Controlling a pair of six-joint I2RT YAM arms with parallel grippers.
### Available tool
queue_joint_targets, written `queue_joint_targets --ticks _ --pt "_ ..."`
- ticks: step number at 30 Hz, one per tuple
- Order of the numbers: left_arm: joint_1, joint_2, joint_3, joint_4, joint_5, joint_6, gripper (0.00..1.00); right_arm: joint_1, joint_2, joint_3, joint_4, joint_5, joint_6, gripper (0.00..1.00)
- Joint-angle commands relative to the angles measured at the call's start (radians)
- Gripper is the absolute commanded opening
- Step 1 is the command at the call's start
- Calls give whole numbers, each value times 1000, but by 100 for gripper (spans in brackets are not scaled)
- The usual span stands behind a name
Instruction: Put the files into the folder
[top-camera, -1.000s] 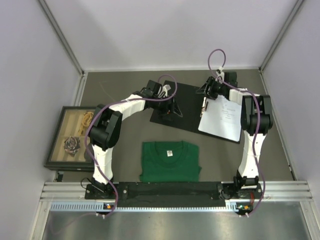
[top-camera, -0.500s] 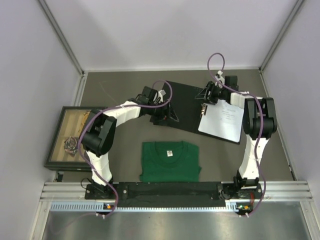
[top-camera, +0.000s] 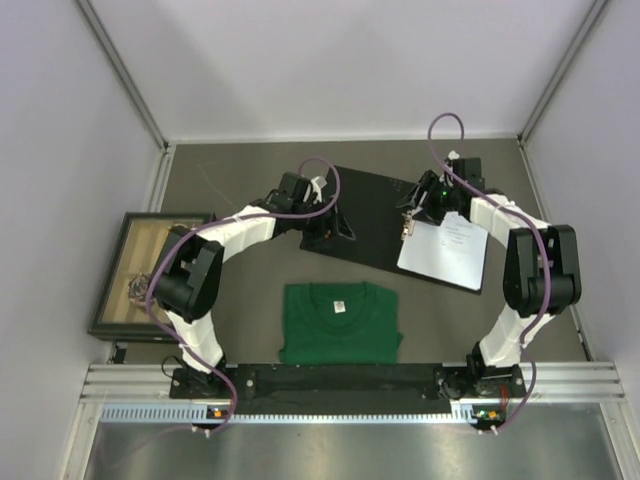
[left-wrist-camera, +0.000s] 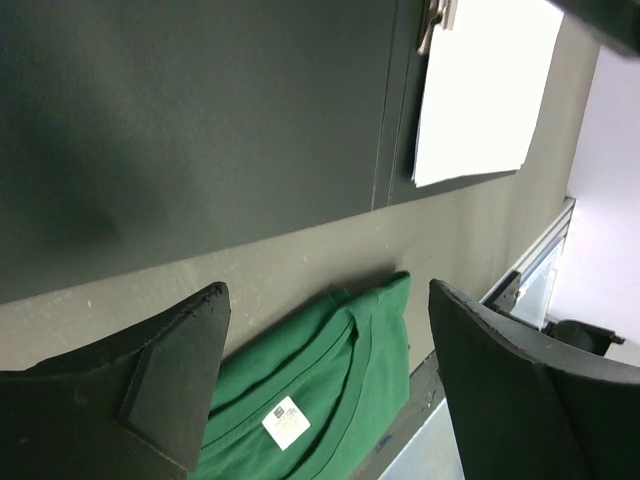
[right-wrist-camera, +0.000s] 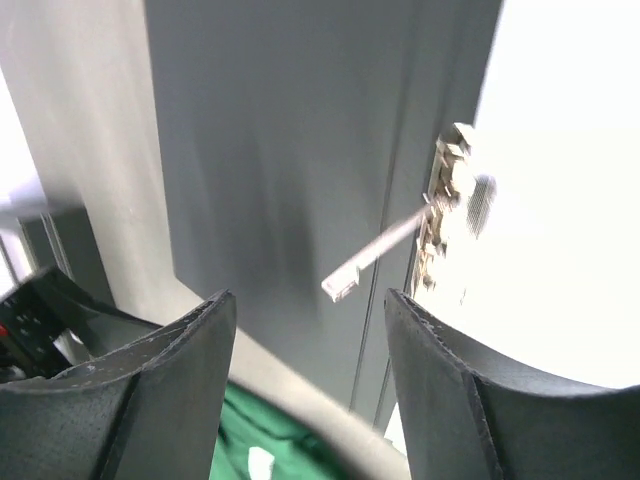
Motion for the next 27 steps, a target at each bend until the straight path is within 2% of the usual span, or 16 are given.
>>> queue_joint_targets --ticks 1,6,10,14,18,24,27 --pt "-14 3 75 17 -25 7 84 7 -58 3 -102 101 176 61" --pt "-51 102 200 -21 -26 0 81 9 -61 25 -121 62 225 59" --pt "-76 161 257 -39 -40 -4 81 10 -69 49 -165 90 199 57" --pt "-83 233 324 -55 -28 -7 78 12 -64 69 -190 116 152 46" --pt "-83 282 375 -65 -14 -9 77 12 -41 94 -213 130 109 44" --pt "-86 327 422 -65 -9 -23 76 9 -46 6 -57 35 306 43" --pt "-86 337 436 -87 -40 -23 75 7 -23 -1 -61 10 379 38"
